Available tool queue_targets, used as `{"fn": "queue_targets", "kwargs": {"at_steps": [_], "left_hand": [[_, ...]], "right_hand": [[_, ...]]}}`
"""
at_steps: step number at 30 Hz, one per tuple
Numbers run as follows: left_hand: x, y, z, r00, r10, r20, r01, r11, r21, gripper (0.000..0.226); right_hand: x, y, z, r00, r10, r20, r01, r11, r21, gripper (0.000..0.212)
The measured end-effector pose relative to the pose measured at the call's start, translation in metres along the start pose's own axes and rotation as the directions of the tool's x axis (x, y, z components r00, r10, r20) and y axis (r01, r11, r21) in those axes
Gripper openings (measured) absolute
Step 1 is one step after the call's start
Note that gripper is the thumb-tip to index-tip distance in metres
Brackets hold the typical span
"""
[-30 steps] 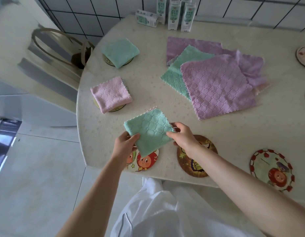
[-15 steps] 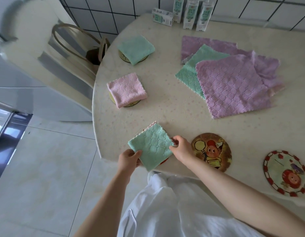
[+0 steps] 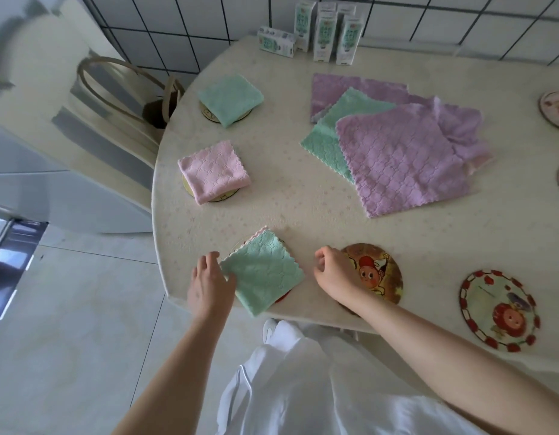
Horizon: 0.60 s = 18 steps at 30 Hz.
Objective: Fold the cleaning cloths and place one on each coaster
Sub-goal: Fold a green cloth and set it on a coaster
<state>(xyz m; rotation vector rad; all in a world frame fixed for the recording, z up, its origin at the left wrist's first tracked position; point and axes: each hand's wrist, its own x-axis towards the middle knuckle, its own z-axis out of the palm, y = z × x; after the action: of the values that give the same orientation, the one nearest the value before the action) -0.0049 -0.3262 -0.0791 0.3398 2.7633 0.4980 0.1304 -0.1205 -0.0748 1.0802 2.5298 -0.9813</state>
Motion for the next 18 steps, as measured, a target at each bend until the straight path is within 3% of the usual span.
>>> {"fn": "queue_targets", "kwargs": {"at_steps": [3,12,18], "left_hand": [[0.003,0.026,0.001,0.992,0.106,-0.074,-0.097,0.989,0.108,0.053],[-0.021,0.156,0.062,0.953,0.303,-0.003,-0.3,0.945,0.127,0.043],[-0.046,0.242,0.111,0.891,0.45,0.066,-0.455,0.877,0.155,0.04]], "right_hand": [[0.002,0.02,-0.025,0.998,-0.053,-0.019,0.052,0.997,-0.048,0.03],[0.028,0.119,-0.121,0.994,-0.094,-0.046,0.086,0.984,-0.155,0.027],[0.052,0.182,-0.176,0.979,-0.205,-0.012,0.189,0.922,-0.339,0.026]]}}
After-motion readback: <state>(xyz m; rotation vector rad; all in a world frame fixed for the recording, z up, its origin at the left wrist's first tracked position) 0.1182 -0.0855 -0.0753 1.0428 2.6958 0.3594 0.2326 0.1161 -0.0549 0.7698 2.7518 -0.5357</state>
